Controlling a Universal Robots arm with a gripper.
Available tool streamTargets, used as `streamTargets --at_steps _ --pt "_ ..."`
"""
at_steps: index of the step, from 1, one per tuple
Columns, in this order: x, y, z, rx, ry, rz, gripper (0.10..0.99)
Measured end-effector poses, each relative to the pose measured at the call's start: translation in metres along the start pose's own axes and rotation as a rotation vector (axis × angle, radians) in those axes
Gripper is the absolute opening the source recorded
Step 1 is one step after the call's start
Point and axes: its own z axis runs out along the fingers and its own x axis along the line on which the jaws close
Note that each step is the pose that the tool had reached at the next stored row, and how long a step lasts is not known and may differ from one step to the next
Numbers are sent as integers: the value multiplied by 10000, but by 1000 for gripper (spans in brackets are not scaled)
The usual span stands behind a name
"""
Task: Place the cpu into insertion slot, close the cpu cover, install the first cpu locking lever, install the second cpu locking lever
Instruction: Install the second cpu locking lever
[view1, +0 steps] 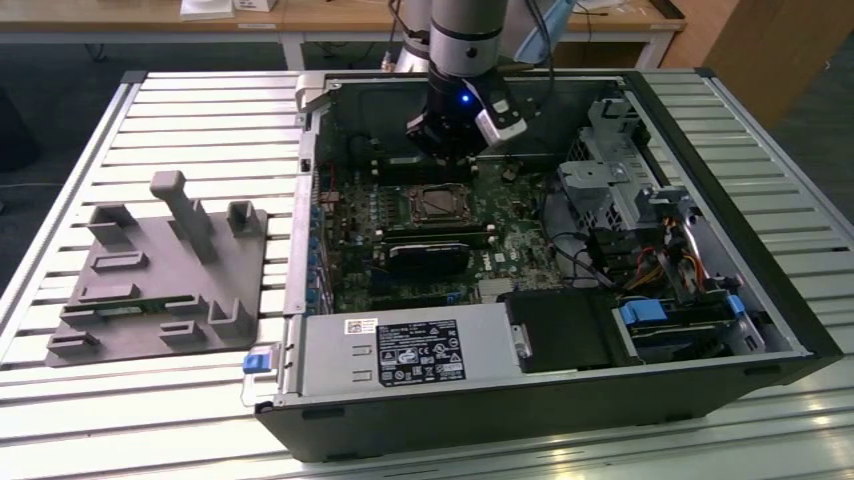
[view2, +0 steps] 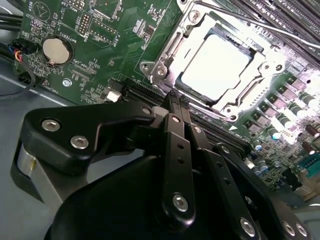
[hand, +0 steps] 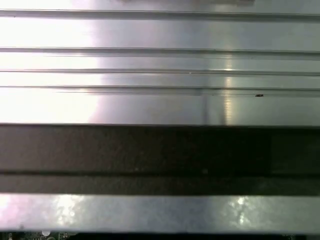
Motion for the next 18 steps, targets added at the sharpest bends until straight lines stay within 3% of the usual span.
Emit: streamTargets --at_steps 9,18 --pt "0 -49 -2 0 0 0 106" --pt "-2 -161 -5 -1 0 0 106"
